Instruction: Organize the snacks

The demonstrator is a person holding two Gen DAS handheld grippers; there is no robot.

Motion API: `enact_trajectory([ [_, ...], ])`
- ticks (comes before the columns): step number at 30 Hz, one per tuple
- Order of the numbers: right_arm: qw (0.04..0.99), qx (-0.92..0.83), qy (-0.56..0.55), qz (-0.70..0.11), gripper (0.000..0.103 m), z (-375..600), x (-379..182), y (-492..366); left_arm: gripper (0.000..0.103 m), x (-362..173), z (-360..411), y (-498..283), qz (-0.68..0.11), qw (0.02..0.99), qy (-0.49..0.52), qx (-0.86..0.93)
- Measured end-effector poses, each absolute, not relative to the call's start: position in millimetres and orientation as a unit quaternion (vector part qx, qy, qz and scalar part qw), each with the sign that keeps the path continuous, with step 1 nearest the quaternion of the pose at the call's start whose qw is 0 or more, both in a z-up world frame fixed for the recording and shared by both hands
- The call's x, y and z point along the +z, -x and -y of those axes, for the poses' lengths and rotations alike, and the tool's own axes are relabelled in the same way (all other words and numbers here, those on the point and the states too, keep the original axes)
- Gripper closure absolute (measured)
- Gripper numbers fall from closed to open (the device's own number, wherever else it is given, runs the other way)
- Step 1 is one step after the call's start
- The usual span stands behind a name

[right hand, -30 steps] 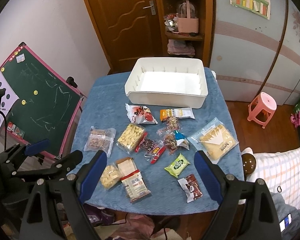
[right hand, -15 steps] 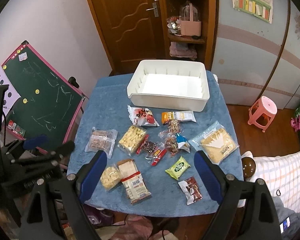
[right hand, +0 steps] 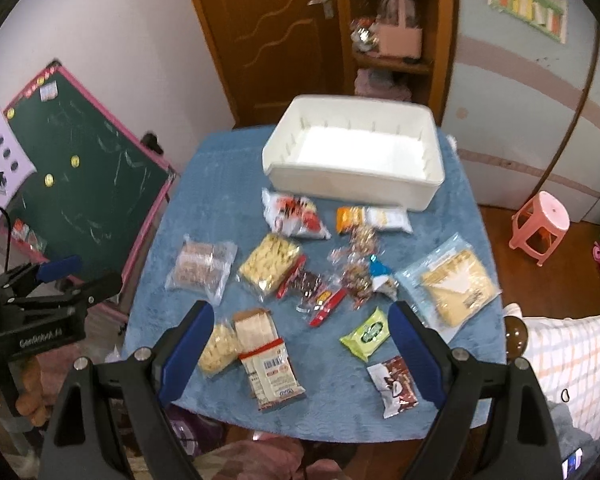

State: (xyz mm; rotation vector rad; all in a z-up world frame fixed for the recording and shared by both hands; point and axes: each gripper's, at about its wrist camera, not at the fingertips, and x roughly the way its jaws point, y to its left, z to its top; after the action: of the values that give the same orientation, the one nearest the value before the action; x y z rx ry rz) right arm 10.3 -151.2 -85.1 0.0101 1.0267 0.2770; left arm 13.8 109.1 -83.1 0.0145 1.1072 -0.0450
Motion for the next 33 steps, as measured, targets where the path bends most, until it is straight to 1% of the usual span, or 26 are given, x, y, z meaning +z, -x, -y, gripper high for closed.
enact_trajectory([
  [4,0.840,0.142,0.022,-0.524,0.013,139.9,-122.8,-18.6,0.021,-118.5,-98.1,-11.1,-0.536,0.842,-0.055,-0.031],
  [6,0.827,0.147,0.036,-0.542,0.013,134.4,-145.0,-20.2,0.021,-142.3,-96.0,-13.2,-0.556,0.828,-0.063,-0.039],
  [12,0.770,0.185,0.084,-0.605,0.013,116.9,-217.4,-18.3,0.021,-210.7,-100.7,-23.7,-0.634,0.770,-0.032,-0.065],
  [16,0.740,0.209,0.094,-0.632,0.013,104.0,-250.6,-11.7,0.021,-243.3,-99.5,-24.0,-0.664,0.743,-0.025,-0.081],
  [26,0.712,0.212,0.116,-0.659,0.013,83.5,-293.4,-17.3,0.021,-288.5,-74.2,-27.4,-0.689,0.713,-0.071,-0.109],
  [30,0.707,0.210,0.119,-0.664,0.013,76.7,-304.0,-19.6,0.021,-301.1,-69.8,-30.0,-0.695,0.707,-0.072,-0.111],
  [31,0.707,0.209,0.121,-0.665,0.014,75.4,-307.3,-19.4,0.021,-304.5,-70.1,-31.8,-0.697,0.705,-0.071,-0.112],
  [32,0.706,0.208,0.122,-0.666,0.021,74.6,-310.6,-19.8,0.021,-306.4,-68.9,-31.5,-0.699,0.703,-0.070,-0.113],
  [33,0.703,0.210,0.119,-0.668,0.024,72.3,-315.7,-18.7,0.021,-309.2,-68.2,-31.2,-0.700,0.701,-0.069,-0.114],
])
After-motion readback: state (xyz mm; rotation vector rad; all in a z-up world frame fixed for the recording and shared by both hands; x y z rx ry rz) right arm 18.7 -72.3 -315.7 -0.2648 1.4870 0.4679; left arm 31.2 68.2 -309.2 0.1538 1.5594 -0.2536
